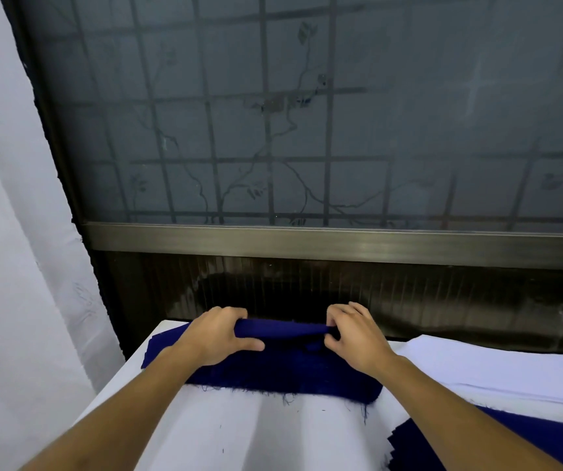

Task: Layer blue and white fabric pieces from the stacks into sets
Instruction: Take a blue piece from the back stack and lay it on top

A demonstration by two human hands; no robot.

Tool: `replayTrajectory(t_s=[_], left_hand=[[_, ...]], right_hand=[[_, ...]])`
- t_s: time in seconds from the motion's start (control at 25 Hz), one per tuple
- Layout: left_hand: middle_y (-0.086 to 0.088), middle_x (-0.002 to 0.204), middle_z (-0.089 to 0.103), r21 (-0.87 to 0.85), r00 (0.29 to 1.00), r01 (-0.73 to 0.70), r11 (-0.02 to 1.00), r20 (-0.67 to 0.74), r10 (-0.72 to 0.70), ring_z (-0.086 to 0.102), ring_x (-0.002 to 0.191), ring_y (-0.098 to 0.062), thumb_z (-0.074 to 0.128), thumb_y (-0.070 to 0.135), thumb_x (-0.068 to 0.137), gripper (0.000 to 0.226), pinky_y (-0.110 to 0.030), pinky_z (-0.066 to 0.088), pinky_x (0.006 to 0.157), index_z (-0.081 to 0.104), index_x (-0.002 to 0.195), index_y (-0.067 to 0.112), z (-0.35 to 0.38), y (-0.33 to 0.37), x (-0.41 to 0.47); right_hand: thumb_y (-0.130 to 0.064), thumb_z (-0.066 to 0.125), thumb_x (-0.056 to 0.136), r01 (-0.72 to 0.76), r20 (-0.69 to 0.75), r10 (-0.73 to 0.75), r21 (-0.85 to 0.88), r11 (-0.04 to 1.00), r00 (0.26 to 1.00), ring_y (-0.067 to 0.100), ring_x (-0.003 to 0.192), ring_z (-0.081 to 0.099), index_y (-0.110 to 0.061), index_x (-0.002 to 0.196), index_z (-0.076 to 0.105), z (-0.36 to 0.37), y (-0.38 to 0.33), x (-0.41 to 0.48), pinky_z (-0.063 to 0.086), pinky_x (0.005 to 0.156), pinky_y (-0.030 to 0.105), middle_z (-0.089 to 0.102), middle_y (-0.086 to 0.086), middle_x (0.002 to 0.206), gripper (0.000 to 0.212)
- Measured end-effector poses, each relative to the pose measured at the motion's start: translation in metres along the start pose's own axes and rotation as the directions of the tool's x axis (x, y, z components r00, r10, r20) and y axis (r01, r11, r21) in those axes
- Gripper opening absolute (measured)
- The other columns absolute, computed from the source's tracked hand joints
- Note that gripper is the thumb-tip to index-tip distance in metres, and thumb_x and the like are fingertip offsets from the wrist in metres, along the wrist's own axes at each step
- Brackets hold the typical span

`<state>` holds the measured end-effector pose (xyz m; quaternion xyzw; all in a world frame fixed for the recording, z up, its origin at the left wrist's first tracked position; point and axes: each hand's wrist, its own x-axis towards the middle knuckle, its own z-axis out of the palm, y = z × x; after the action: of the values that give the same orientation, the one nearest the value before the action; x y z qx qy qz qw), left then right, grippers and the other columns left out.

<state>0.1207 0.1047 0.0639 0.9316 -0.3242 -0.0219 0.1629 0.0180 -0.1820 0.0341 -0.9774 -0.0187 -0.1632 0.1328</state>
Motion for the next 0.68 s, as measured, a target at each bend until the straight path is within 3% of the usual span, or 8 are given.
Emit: replayTrajectory(t_s=[0.08,0.16,0.28,0.36,0.52,0.68], left_hand=[[0.014,0.093,0.069,-0.074,1.0,0.011,0.997,0.003,-0.011,0.067,0.083,-0.005,0.069,0.063,0.084,0.03,-0.027,0.059,0.078,0.064,0.098,0.037,-0.01,-0.003,-0.007],[0.011,0.088,0.071,-0.137,0.999,0.003,0.991,-0.036,-0.008,0.068,0.079,-0.005,0.067,0.064,0.082,0.032,-0.028,0.061,0.073,0.067,0.094,0.034,-0.02,-0.002,-0.012],[0.008,0.083,0.07,-0.205,0.991,-0.029,0.978,-0.134,0.001,0.067,0.075,-0.003,0.062,0.068,0.077,0.042,-0.03,0.06,0.069,0.065,0.086,0.027,-0.033,0.006,-0.019],[0.008,0.084,0.071,-0.233,0.984,-0.048,0.971,-0.175,0.007,0.068,0.077,-0.002,0.064,0.062,0.08,0.035,-0.03,0.06,0.069,0.064,0.086,0.028,-0.04,0.01,-0.023],[0.013,0.088,0.072,-0.279,0.962,-0.08,0.957,-0.275,0.0,0.068,0.082,0.0,0.068,0.054,0.084,0.022,-0.028,0.059,0.069,0.065,0.087,0.032,-0.055,0.019,-0.029],[0.013,0.093,0.072,-0.258,0.97,-0.064,0.964,-0.244,0.0,0.068,0.089,-0.002,0.069,0.06,0.074,0.03,-0.025,0.058,0.076,0.07,0.09,0.035,-0.061,0.03,-0.038]], right_hand=[[-0.031,0.061,0.094,-0.002,-0.028,0.003,0.028,1.0,1.0,0.008,0.101,0.051,-0.031,0.088,0.045,-0.008,0.004,-0.002,0.03,0.118,0.034,0.052,-0.016,0.092,0.017],[-0.031,0.062,0.095,-0.024,-0.045,0.026,0.052,0.998,0.999,0.013,0.115,0.049,-0.033,0.095,0.049,-0.019,0.008,-0.005,0.04,0.108,0.032,0.055,-0.014,0.098,0.013],[-0.035,0.062,0.098,-0.062,-0.055,0.063,0.018,0.998,0.997,0.016,0.128,0.043,-0.033,0.119,0.06,-0.036,0.018,-0.011,0.037,0.11,0.032,0.06,-0.009,0.117,0.021],[-0.038,0.062,0.099,-0.088,-0.07,0.086,-0.02,0.996,0.994,0.018,0.129,0.043,-0.032,0.129,0.063,-0.048,0.026,-0.016,0.032,0.112,0.032,0.06,-0.006,0.123,0.031],[-0.037,0.063,0.098,-0.163,-0.103,0.158,-0.05,0.985,0.982,0.019,0.125,0.048,-0.03,0.125,0.069,-0.07,0.044,-0.037,0.035,0.109,0.032,0.061,-0.004,0.122,0.028],[-0.03,0.064,0.098,-0.248,-0.121,0.261,0.11,0.962,0.958,0.016,0.111,0.061,-0.023,0.116,0.074,-0.089,0.054,-0.063,0.051,0.097,0.033,0.067,-0.004,0.111,0.021]])
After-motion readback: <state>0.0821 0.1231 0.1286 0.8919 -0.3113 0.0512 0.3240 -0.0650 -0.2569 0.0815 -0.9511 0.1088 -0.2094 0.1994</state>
